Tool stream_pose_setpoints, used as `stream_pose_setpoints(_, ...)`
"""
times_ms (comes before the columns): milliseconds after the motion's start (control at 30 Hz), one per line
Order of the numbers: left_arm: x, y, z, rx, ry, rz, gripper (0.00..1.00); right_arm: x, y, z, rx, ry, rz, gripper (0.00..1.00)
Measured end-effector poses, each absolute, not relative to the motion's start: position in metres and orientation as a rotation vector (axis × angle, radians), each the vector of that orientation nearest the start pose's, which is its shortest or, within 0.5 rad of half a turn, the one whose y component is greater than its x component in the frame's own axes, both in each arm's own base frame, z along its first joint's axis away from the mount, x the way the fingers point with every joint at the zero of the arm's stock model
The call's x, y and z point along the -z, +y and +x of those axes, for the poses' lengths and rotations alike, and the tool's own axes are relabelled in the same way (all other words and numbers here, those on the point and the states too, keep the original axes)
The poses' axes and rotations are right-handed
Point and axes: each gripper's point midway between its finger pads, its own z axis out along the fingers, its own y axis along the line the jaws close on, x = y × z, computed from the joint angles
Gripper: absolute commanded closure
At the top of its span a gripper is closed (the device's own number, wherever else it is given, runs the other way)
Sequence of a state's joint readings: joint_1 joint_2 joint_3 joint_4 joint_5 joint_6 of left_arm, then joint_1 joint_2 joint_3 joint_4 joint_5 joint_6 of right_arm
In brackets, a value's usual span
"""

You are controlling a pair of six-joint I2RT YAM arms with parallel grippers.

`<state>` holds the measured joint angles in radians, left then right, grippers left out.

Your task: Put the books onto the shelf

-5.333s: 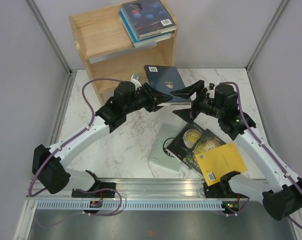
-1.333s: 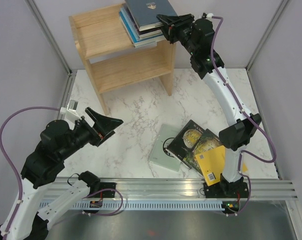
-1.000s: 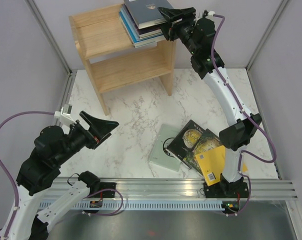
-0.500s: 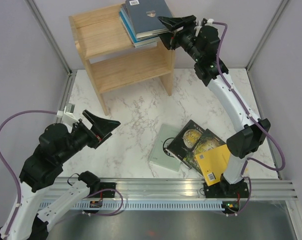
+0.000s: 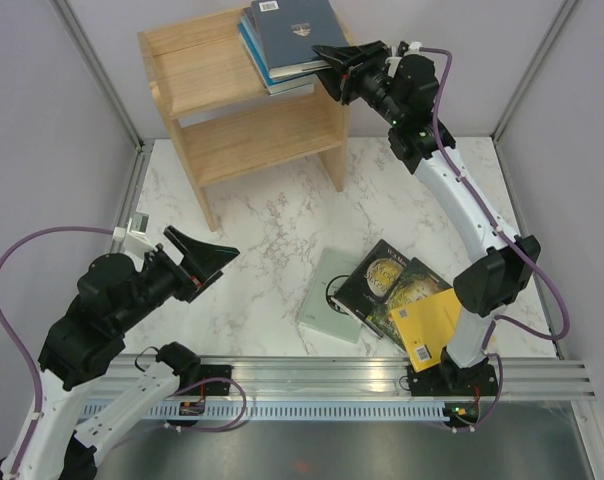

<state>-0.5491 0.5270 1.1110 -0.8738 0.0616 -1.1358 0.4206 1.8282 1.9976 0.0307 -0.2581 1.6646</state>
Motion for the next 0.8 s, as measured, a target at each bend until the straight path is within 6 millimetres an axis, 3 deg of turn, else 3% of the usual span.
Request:
stream_pose_setpoints(200, -0.342, -0.142, 0.139, 1.178, 1.979, -0.549, 0.0, -0.512, 0.303, 0.462, -1.868, 1.511, 0.714, 0.75)
stream_pose_setpoints(333, -0.341, -0.142, 0.139, 1.177, 1.98, -0.551, 0.0, -0.512, 0.298, 0.458, -1.872, 1.508, 0.709, 0.79)
stream_pose_setpoints(600, -0.34, -0.143, 0.141, 1.173, 1.987, -0.556, 0.0, -0.518, 0.297, 0.466, -1.892, 1.505, 0.714, 0.76)
stream_pose_setpoints(800, -0.337, -0.143, 0.144, 1.159, 1.996, -0.564, 0.0, -0.525, 0.299, 0.491, -1.921, 1.463, 0.722, 0.52)
